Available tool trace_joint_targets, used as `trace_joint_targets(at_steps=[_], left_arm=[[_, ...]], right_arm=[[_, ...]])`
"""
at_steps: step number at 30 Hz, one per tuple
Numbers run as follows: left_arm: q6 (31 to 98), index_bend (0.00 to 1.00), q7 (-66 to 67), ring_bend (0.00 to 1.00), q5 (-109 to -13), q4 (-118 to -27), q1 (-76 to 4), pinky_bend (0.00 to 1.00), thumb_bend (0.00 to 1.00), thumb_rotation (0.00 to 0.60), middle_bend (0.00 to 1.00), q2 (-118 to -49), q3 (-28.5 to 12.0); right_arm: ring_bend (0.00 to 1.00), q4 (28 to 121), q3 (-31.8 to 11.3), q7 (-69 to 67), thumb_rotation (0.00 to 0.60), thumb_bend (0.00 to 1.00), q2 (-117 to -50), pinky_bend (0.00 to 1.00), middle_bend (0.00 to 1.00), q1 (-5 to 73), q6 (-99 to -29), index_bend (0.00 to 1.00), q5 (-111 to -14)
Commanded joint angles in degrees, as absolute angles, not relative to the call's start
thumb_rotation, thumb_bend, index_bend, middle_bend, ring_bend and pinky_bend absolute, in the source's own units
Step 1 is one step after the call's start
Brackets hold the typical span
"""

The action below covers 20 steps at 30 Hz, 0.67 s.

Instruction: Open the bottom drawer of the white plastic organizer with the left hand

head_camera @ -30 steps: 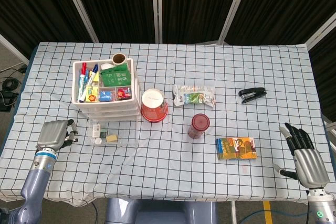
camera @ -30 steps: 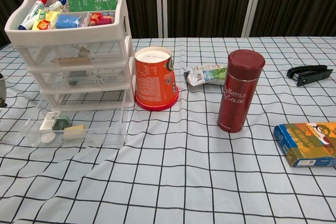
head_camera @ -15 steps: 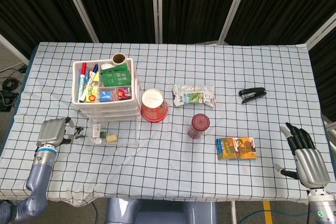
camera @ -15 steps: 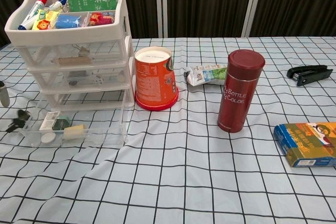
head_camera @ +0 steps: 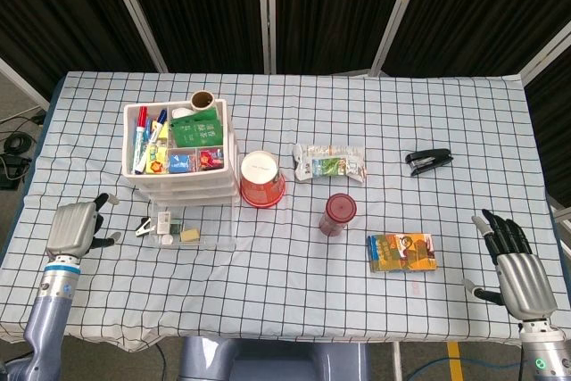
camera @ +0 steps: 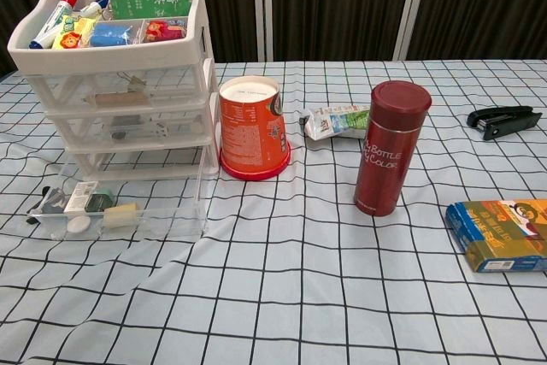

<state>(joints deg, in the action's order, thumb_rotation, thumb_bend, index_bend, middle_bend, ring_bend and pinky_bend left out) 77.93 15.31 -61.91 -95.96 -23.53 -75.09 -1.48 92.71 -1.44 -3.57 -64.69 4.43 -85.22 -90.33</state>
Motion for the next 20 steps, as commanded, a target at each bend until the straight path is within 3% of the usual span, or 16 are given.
trace_joint_targets(at_steps=[1,2,4,7,11,20], left_arm=[[86.8,0.28,9.2,0.60,-72.8,-94.7,-17.6,0.43,0.18,0.600,0.68,-75.6,1.5],[87.2,0.23,9.5,0.51,-73.6,-94.6,-17.3,0.37,0.17,0.600,0.57,-75.6,1.9],[87.6,0.07,10.1,0.21,-74.5,-94.5,-16.7,0.15,0.16,0.600,0.24,-75.5,2.5],[89.3,0.00,12.8,0.01,-77.1,-94.7,-15.3,0.00,0.13,0.600,0.02,-75.2,3.8],[92.0,0.00,12.5,0.00,-79.7,-95.7,-12.2,0.00,0.13,0.600,0.00,-74.9,5.5],[94.2,0.00,11.3,0.00,-80.1,-92.4,-8.1,0.00,0.12,0.600,0.00,-75.6,4.3]], right_arm=[[0.00,92.6,-1.4,-3.1,0.600,0.03,-65.0,0.00,0.00,4.4,-85.2,0.00,-90.4],[0.00,92.6,-1.4,-3.0,0.600,0.03,-65.0,0.00,0.00,4.4,-85.2,0.00,-90.4],[0.00,92.6,-1.4,-2.8,0.600,0.03,-65.1,0.00,0.00,4.4,-85.2,0.00,-90.4],[0.00,92.5,-1.4,-2.5,0.600,0.03,-65.3,0.00,0.00,4.5,-85.2,0.00,-90.4],[0.00,92.2,-1.5,-2.3,0.600,0.03,-65.7,0.00,0.00,4.7,-85.3,0.00,-90.8],[0.00,91.5,-1.6,-2.5,0.600,0.03,-66.1,0.00,0.00,4.6,-85.6,0.00,-90.7]])
